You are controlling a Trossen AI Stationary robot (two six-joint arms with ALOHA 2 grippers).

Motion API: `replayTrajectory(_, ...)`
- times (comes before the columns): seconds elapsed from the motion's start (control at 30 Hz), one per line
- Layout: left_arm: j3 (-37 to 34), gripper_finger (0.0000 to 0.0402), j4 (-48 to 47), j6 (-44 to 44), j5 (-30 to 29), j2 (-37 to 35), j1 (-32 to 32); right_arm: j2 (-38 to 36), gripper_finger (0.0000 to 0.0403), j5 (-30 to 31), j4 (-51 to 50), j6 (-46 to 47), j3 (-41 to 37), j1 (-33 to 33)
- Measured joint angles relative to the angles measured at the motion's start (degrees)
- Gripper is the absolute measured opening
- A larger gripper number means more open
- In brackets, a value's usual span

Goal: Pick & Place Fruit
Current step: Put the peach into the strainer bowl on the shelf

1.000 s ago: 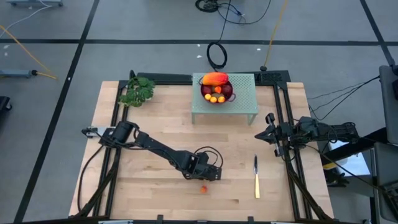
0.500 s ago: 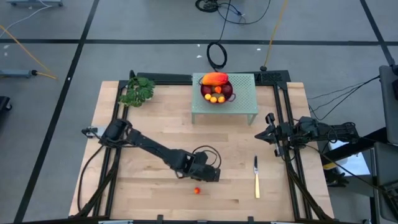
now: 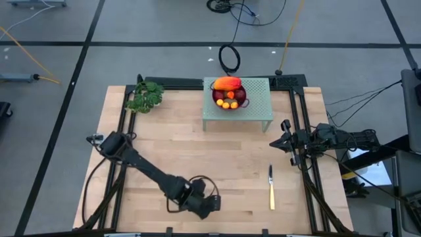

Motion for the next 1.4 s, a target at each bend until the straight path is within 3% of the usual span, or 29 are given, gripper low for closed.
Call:
replayTrajectory(0.53, 0.0, 0.025, -0.9, 2.2, 0.5, 4.6, 2.1, 0.0, 0.0, 0.0, 0.0, 0.3, 0.0, 0.0)
replayTrajectory(1.17, 0.0, 0.025, -2.3, 4.4, -0.3, 4.6, 3.5, 0.0, 0.0, 0.0, 0.0, 1.9, 0.0, 0.0)
replayTrajectory(1.4, 0.1, 0.025, -0.4, 6.4, 2.0, 6.8, 4.5, 0.0, 0.0, 0.0, 0.0, 1.9, 0.0, 0.0)
